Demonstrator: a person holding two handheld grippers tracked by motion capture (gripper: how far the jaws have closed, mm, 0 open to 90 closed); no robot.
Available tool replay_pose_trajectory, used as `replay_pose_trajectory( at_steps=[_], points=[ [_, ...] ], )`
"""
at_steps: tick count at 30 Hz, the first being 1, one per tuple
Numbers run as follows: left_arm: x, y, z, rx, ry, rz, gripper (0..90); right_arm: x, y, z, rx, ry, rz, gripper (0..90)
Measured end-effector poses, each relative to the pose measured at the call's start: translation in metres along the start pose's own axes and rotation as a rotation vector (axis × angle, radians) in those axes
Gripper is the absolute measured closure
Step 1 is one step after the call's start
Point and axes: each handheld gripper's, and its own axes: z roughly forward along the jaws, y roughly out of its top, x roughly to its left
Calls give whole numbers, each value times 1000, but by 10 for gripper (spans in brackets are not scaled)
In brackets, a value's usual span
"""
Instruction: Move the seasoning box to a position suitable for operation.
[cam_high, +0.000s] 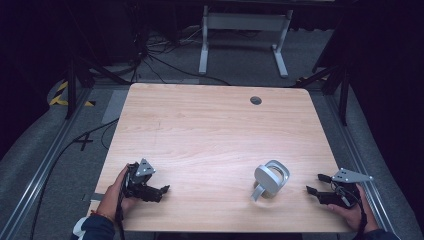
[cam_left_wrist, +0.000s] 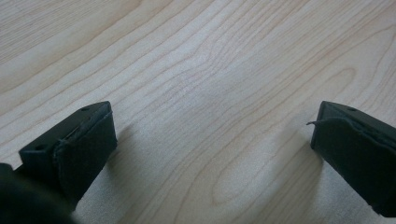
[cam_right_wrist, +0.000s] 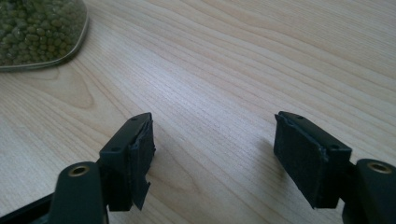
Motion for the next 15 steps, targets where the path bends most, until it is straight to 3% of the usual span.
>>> replay_pose_trajectory(
  at_steps=[11,15],
  points=[
    [-5,-2,-1,-29,13,-6,53,2,0,-1,-2,-1,-10,325],
    [-5,-2,-1,-29,11,-2,56,4,0,-2,-2,6,-19,398]
  ],
)
